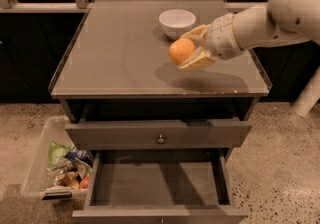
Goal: Pick orange from middle drawer and place on counter
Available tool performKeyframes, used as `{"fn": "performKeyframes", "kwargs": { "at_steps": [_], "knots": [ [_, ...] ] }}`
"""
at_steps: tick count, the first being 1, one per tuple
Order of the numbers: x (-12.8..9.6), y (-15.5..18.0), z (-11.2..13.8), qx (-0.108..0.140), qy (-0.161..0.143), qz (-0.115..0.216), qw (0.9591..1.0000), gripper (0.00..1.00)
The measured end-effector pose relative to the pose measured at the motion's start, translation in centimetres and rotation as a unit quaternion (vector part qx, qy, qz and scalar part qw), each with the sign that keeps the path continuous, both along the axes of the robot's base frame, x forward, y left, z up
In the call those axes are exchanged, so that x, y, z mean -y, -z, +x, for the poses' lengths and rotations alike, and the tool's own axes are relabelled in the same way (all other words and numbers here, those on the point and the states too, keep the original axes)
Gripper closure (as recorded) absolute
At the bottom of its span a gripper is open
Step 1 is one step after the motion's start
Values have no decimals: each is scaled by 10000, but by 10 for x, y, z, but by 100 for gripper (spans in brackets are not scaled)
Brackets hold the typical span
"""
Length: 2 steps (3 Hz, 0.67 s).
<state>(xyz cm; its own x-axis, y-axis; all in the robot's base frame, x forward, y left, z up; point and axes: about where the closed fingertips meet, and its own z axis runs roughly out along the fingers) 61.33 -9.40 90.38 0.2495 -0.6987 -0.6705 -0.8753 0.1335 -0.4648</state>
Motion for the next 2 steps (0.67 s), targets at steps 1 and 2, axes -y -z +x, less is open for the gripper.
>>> {"fn": "performKeyframes", "kwargs": {
  "at_steps": [1, 2],
  "knots": [
    [-5, 18, 26, -224, -140, 107, 9996, 100],
    [-7, 37, 41, -463, -209, 144, 9986, 100]
  ]
}}
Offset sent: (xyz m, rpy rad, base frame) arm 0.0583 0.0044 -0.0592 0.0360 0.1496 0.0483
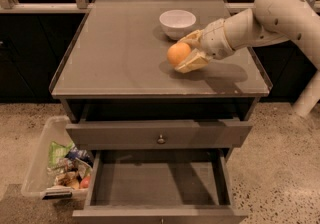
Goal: Pick orange from middle drawer and place on counter
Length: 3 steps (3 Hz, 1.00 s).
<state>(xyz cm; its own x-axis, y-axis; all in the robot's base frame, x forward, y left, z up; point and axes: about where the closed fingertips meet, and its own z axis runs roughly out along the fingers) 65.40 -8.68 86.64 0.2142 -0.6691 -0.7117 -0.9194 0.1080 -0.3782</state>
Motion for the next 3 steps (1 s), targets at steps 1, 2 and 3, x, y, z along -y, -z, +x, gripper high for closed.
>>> {"fn": "performKeyframes", "kwargs": {
  "at_steps": [1, 2, 3],
  "knots": [
    [-2, 16, 6, -198, 15, -49, 9998, 90],
    [-2, 17, 6, -203, 16, -50, 9998, 72],
    [-2, 17, 6, -203, 15, -50, 9998, 49]
  ]
}}
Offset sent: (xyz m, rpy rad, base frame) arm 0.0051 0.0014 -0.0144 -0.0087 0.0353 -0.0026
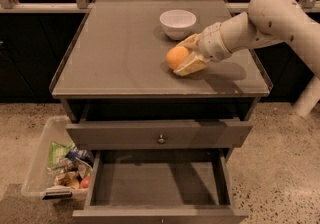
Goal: Pick orange from middle drawer and place on counter
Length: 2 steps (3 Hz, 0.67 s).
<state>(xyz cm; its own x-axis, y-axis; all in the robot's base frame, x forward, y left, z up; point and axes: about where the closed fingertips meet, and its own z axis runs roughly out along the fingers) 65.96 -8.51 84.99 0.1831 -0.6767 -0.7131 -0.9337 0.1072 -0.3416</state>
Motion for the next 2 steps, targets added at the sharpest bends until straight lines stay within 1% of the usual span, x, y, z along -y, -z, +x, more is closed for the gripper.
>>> {"fn": "performKeyframes", "kwargs": {
  "at_steps": [2],
  "knots": [
    [0, 0, 0, -1, -1, 0, 10000, 0]
  ]
}}
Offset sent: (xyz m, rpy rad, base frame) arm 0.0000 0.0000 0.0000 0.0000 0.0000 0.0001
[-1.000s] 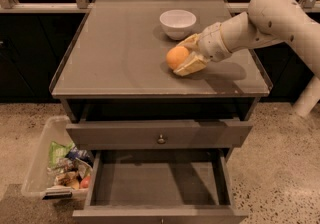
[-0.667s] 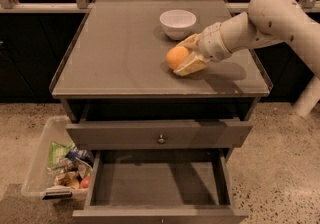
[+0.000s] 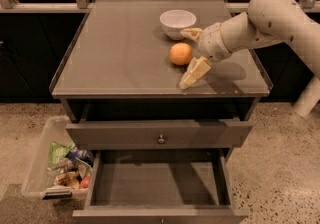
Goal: Pick orange from middle drawer and place on counter
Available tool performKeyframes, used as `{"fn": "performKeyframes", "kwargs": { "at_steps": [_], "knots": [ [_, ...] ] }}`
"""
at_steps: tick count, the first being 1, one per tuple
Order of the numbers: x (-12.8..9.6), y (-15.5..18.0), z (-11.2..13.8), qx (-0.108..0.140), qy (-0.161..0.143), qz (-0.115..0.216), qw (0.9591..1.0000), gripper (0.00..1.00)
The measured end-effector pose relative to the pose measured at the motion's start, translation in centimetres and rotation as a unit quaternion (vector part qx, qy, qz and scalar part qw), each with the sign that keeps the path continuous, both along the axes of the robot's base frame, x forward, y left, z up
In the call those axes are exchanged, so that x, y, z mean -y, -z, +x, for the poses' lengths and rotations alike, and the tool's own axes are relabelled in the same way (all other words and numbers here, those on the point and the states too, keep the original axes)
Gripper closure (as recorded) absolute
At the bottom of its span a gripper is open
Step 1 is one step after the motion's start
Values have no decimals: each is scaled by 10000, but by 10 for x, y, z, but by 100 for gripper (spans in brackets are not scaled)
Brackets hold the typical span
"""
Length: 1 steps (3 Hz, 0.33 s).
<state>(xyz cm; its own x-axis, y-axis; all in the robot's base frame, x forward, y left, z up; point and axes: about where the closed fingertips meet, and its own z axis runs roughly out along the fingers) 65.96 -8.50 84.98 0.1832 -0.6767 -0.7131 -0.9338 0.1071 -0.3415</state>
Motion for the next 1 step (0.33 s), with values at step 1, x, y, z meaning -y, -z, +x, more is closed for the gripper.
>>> {"fn": "performKeyframes", "kwargs": {
  "at_steps": [1],
  "knots": [
    [0, 0, 0, 0, 0, 0, 10000, 0]
  ]
}}
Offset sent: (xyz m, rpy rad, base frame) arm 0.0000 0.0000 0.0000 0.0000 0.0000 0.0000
